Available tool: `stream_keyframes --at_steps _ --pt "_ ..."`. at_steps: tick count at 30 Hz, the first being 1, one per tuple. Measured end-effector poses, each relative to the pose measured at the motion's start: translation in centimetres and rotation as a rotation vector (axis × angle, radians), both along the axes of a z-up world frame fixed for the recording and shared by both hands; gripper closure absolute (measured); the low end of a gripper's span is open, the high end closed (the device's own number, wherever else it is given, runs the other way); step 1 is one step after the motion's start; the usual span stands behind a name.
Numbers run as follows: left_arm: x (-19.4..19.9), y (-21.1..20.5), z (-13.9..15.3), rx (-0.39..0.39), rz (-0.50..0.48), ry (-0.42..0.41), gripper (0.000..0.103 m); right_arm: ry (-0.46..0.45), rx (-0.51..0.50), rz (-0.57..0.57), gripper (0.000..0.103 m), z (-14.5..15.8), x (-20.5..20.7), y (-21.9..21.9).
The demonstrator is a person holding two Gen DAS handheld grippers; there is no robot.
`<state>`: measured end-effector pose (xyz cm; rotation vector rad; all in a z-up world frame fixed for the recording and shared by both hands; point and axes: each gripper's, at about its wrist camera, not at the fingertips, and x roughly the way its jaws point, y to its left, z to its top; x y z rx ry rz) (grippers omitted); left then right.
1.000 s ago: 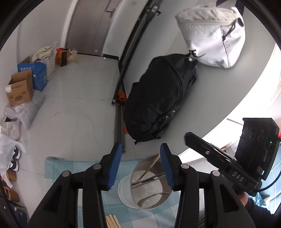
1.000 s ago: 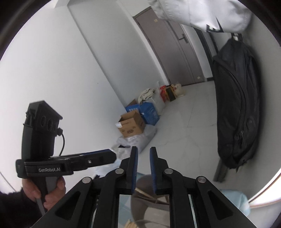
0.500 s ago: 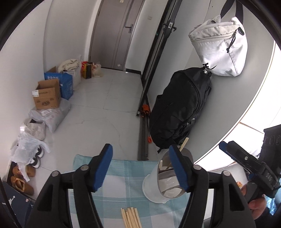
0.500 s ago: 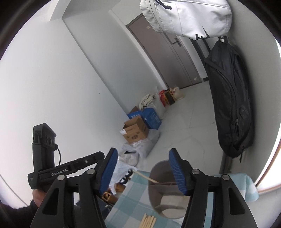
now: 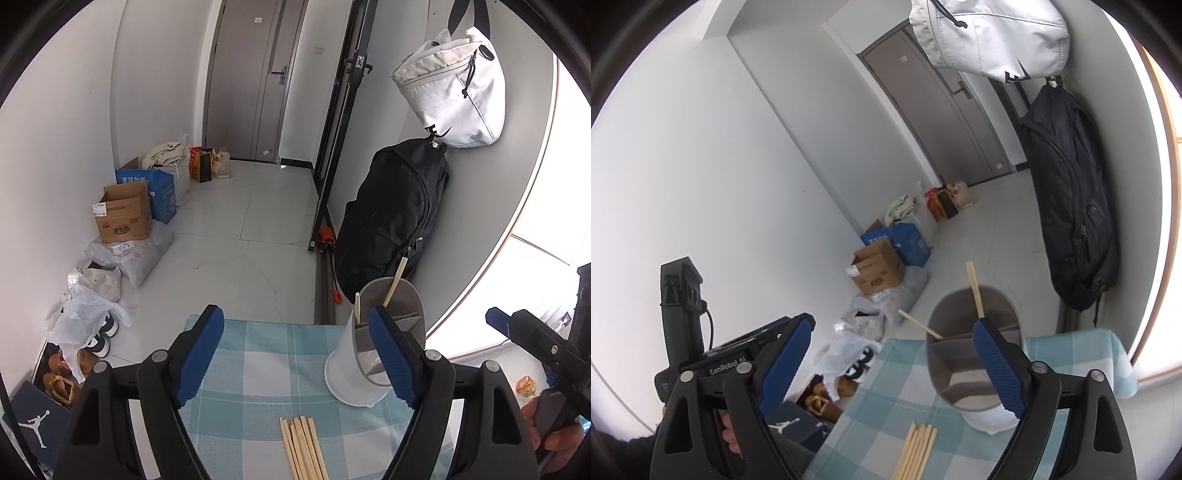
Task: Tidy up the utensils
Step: 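Move both open grippers back down to the remaining sticks, then close the right gripper on a wooden stick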
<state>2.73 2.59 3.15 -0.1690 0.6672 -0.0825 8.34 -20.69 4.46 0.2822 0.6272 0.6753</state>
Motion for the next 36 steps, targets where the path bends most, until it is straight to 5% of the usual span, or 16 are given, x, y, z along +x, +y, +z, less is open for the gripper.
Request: stream_keyframes --at_steps 10,19,24,29,31,36 --pt "-2.1 1.1 -3.9 0.03 0.037 -0.029 0.023 0.008 -0.126 0.021 0.003 -3.3 -2.9 1.9" --pt "-2.2 4.9 -8.5 -0.04 0.108 0.104 0.023 0.186 -0.282 0.019 0.004 -9.4 -2.6 5.0" --pt "-2.2 7.0 -9.6 -0.065 0.165 0.138 0.023 0.307 -0.421 0.036 0.033 -13.7 -1.3 7.9" --pt "-2.1 8.3 -10.3 -0.098 0.198 0.167 0.023 0.369 -0.526 0.005 0.048 -17.0 0.3 9.7" --pt "-2.0 8.4 -10.6 -0.104 0.201 0.179 0.023 0.384 -0.574 0.001 0.064 -17.9 0.8 10.3" --pt "-1.9 9.0 -10.8 -0.119 0.199 0.187 0.023 0.416 -0.653 0.005 0.074 -19.9 1.8 11.7"
